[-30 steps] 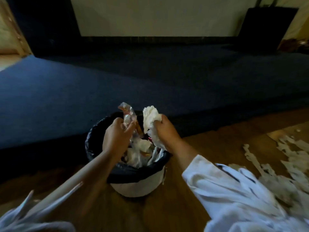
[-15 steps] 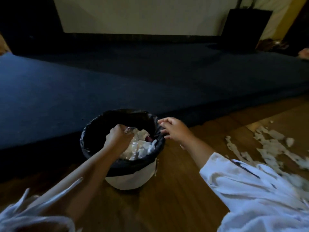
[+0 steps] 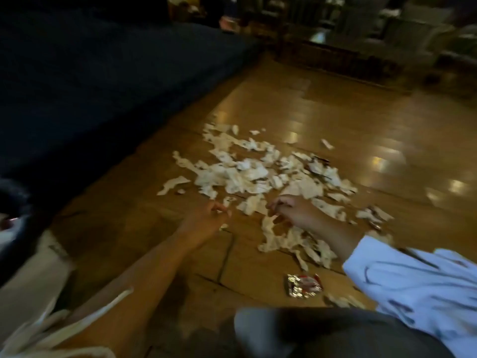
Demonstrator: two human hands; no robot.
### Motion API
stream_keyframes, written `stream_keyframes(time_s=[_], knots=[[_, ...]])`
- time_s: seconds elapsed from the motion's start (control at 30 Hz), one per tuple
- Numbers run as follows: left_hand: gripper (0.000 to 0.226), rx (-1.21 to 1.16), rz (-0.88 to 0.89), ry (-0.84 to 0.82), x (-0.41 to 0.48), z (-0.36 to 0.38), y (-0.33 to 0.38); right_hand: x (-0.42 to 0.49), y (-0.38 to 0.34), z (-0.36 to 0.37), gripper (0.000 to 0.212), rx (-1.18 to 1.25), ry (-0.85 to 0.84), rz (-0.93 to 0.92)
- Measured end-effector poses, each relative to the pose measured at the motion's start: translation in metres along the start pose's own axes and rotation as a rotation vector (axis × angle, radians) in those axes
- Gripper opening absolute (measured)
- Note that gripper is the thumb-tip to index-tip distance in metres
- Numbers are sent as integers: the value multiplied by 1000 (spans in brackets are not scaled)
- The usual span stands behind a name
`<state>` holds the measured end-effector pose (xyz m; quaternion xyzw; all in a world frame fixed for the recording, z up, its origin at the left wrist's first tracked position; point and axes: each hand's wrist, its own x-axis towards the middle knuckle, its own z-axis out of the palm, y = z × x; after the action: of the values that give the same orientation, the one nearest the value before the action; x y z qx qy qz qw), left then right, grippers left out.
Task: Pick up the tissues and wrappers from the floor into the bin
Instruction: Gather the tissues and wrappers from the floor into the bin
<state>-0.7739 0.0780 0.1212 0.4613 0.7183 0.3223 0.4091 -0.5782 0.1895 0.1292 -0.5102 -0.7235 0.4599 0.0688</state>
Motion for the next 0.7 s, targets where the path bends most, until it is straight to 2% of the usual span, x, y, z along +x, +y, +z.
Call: stream_keyframes(time_s=[0.07,0.17,0.23,0.33,0.4,0.47,0.5,0.57,0.63,0.7], knots=[[14,19,40,-112,6,45,14,-17,38,-38,20,0,73,78],[25,119,67,-189,21,113,19,-27,100,-72,23,81,235,165],[27,172,76,-237,38,161,11,-29,153,-76,27,50,255,200],[28,184,55,-308,59,230,-5,-36,239,-73,19,42,200,331],[34,211,47,-384,67,267,-19,-44,288,-65,20,111,276,439],[51,287,18,-448,79,306,-37,-46,338,-50,24,41,410,519],[61,350,7,-465,86,322,-44,-47,361,-41,31,1,464,531],[70,525,47,-447,102,345,-56,-44,389,-24,64,-3,497,571],[71,708,106,-420,112,355,-63,-37,408,-16,98,-50,412,598],[67,829,137,-457,118,358,-71,-27,422,-18,116,-89,297,606]])
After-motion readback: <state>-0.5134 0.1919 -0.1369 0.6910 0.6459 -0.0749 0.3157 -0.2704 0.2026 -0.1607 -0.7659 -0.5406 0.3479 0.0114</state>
